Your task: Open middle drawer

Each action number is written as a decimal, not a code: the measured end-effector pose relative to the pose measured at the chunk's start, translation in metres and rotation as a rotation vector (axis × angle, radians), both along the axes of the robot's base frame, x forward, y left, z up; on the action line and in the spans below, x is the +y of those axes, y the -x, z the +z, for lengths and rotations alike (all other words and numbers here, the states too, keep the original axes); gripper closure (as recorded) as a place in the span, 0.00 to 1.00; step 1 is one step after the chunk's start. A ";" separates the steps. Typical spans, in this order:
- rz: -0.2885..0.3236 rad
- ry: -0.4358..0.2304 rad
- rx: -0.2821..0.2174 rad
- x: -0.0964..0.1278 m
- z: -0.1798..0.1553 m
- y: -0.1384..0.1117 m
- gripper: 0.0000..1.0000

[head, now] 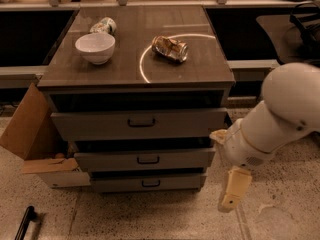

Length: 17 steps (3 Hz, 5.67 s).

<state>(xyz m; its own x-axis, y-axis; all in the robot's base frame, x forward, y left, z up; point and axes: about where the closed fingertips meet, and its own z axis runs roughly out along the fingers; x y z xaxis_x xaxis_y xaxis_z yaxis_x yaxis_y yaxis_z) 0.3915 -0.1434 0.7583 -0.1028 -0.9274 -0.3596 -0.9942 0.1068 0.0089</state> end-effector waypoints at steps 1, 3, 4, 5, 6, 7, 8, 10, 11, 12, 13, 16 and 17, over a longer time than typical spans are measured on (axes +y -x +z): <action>0.032 0.005 0.003 0.013 -0.071 -0.017 0.00; 0.047 -0.050 0.013 0.032 -0.144 -0.039 0.00; 0.057 -0.061 0.000 0.033 -0.176 -0.056 0.00; 0.070 -0.075 -0.027 0.039 -0.223 -0.084 0.00; 0.077 -0.089 -0.065 0.046 -0.260 -0.109 0.00; 0.070 -0.091 -0.110 0.053 -0.284 -0.136 0.00; 0.070 -0.091 -0.110 0.053 -0.284 -0.136 0.00; 0.141 -0.092 -0.145 0.051 -0.301 -0.154 0.00; 0.174 -0.096 -0.159 0.049 -0.311 -0.168 0.00; 0.207 -0.089 -0.179 0.049 -0.315 -0.182 0.00; 0.231 -0.071 -0.184 0.051 -0.323 -0.192 0.00; 0.256 -0.028 -0.171 0.053 -0.342 -0.186 0.42; 0.256 -0.057 -0.213 0.046 -0.323 -0.159 0.65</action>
Offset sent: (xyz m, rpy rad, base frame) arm 0.0573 0.0469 -0.1983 0.0882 0.0161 0.0685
